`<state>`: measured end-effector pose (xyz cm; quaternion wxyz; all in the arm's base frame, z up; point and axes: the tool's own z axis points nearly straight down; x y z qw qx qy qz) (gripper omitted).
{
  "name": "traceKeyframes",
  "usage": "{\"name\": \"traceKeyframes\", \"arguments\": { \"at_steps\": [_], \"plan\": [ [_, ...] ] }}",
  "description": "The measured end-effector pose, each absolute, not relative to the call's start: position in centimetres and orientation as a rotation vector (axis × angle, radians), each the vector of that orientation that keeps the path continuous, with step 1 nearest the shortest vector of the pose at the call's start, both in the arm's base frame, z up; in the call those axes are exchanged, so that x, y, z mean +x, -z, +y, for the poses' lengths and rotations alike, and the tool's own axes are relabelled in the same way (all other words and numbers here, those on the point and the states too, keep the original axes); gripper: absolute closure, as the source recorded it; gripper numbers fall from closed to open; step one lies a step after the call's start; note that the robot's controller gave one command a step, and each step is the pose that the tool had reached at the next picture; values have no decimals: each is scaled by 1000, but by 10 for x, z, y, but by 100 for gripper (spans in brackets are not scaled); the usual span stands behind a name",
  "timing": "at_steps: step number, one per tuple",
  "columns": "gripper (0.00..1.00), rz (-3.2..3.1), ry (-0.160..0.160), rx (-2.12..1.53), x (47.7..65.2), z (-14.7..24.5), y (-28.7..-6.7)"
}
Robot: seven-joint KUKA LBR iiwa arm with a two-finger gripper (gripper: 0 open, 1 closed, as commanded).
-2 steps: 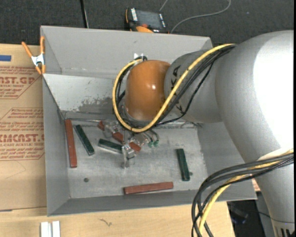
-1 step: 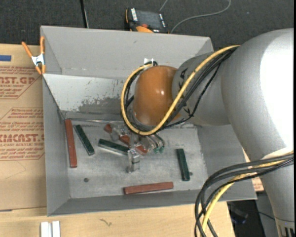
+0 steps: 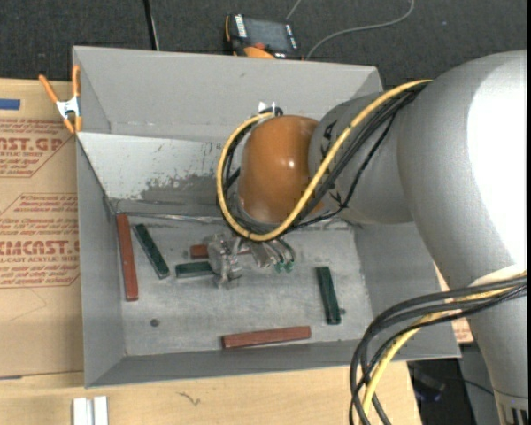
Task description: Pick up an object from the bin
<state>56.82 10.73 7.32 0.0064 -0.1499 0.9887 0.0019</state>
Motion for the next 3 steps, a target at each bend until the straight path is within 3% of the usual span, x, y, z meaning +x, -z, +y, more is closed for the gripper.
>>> {"name": "traceKeyframes", "arguments": {
  "at_steps": [1,2,3],
  "plan": [
    [0,3104,-3,-471,565,106,-70],
    [100,3099,-5,-469,567,107,-72],
    [0,3104,-3,-470,565,106,-70]
  ]
}}
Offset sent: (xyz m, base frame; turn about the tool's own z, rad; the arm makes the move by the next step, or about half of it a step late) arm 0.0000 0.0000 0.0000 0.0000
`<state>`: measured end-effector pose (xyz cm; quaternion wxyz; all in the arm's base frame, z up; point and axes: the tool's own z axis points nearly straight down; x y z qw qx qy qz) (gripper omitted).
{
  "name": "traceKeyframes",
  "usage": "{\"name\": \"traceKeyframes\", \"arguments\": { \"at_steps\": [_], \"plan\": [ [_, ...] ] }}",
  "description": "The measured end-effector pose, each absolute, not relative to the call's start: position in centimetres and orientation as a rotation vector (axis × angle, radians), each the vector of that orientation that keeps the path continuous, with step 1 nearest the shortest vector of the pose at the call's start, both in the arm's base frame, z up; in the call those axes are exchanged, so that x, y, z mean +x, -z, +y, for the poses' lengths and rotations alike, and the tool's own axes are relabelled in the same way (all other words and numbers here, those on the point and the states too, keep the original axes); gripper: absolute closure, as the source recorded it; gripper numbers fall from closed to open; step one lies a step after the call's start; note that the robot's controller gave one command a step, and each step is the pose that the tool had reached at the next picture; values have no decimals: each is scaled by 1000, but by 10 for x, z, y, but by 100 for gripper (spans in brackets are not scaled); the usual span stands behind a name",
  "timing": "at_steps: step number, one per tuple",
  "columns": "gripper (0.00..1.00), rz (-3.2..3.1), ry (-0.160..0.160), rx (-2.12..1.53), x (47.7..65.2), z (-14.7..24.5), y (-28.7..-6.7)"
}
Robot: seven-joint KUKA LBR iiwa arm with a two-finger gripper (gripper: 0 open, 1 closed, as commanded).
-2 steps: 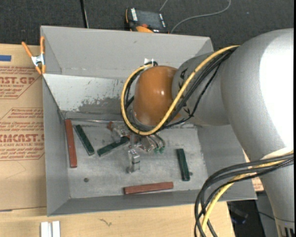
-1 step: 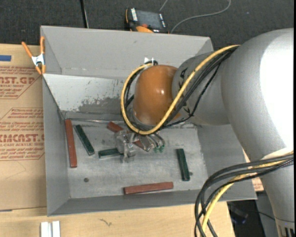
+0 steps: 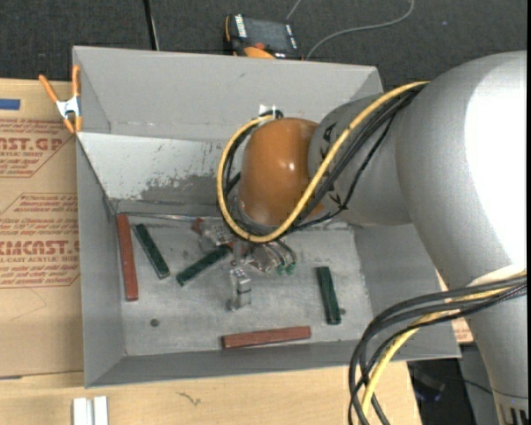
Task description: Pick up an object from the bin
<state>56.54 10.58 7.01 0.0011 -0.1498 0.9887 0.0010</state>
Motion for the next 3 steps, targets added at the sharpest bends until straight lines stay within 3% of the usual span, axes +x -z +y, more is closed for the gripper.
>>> {"name": "traceKeyframes", "arguments": {
  "at_steps": [1,2,3],
  "plan": [
    [100,3104,-3,-470,566,106,-71],
    [100,2987,0,-948,570,107,-71],
    [100,2960,0,-1017,556,142,-258]
  ]
}}
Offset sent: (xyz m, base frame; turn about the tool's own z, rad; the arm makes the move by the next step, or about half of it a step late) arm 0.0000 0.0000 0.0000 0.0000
